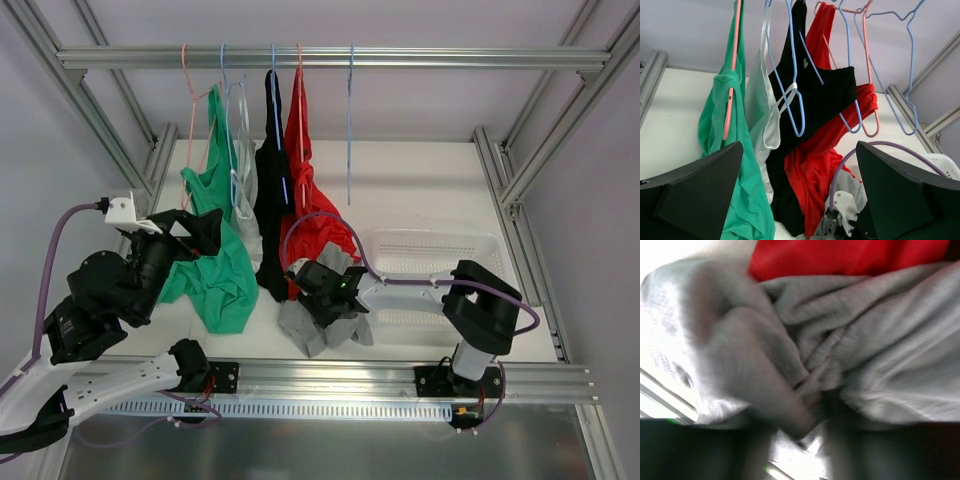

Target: Remove the tank top from the hanger

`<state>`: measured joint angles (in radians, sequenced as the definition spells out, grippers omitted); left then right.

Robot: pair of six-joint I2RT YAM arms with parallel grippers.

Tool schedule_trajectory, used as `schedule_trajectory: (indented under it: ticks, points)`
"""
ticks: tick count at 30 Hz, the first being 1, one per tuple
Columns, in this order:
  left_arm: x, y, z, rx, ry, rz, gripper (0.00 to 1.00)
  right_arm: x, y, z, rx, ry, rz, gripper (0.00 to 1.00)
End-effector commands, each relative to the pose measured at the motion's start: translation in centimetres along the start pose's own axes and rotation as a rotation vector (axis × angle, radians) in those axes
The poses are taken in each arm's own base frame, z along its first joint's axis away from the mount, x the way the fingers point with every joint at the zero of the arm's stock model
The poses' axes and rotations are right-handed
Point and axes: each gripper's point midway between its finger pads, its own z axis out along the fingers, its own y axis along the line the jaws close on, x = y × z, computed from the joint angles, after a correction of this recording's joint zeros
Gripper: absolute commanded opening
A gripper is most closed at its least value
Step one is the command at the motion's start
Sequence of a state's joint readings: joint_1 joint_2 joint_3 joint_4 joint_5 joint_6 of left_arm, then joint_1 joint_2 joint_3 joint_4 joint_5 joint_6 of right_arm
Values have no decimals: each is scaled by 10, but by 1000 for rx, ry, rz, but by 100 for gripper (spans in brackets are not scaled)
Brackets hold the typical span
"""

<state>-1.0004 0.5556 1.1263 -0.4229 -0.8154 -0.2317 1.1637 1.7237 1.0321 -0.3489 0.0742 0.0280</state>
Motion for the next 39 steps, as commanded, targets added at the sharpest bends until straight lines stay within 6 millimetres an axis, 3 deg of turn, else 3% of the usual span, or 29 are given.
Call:
schedule_trajectory:
  ticks: [1, 2, 4, 8, 9, 11, 12, 16, 17, 19, 20, 23, 24, 27, 28, 30, 31, 34, 37, 39]
  points:
    - [8, 8, -3, -25, 35, 36, 99, -7, 6, -5, -4, -40, 42, 16]
    - [11, 8, -3, -20, 47, 45, 99, -14, 4, -13, 4, -71, 48, 0]
    - [14, 8, -4, -15, 57, 43, 99, -18, 3, -25, 6, -104, 57, 0]
    - [16, 10, -6, -20, 58, 38, 99, -36, 3, -75, -12, -238, 76, 0]
    - [15, 11, -7, -20, 56, 33, 99, -46, 4, -101, -36, -312, 86, 0]
    - [15, 12, -7, -23, 54, 32, 99, -51, 3, -129, -53, -371, 83, 0]
    - [15, 12, -7, -24, 53, 30, 99, -59, 1, -156, -69, -444, 92, 0]
    - [15, 10, -7, -17, 57, 31, 99, -70, -8, -226, -88, -570, 56, 0]
    - [14, 9, -7, -9, 57, 28, 99, -80, -12, -253, -87, -625, 53, 0]
    - [13, 7, -7, -1, 56, 23, 99, -78, -26, -285, -48, -664, 38, 0]
    - [13, 6, -8, 5, 58, 23, 99, -88, -33, -314, -24, -727, 37, 0]
    - [10, 5, -9, 14, 52, 14, 99, -88, -55, -357, 40, -779, 47, 0]
    - [9, 6, -10, 16, 51, 12, 99, -92, -62, -389, 53, -832, 45, 0]
    - [8, 6, -11, 25, 48, 9, 99, -96, -75, -424, 107, -873, 46, 0]
    - [7, 5, -12, 29, 47, 7, 99, -99, -80, -456, 118, -943, 46, 0]
    - [6, 6, -13, 35, 43, 2, 98, -101, -92, -471, 186, -954, 58, 0]
    - [6, 5, -13, 37, 45, 4, 99, -102, -98, -491, 214, -999, 63, 0]
    - [6, 4, -15, 53, 46, 8, 99, -93, -130, -513, 382, -1023, 119, 0]
    - [6, -2, -16, 92, 54, 15, 99, -78, -155, -514, 530, -993, 165, 0]
    - [4, -6, -15, 104, 58, 15, 99, -66, -167, -494, 600, -930, 199, 0]
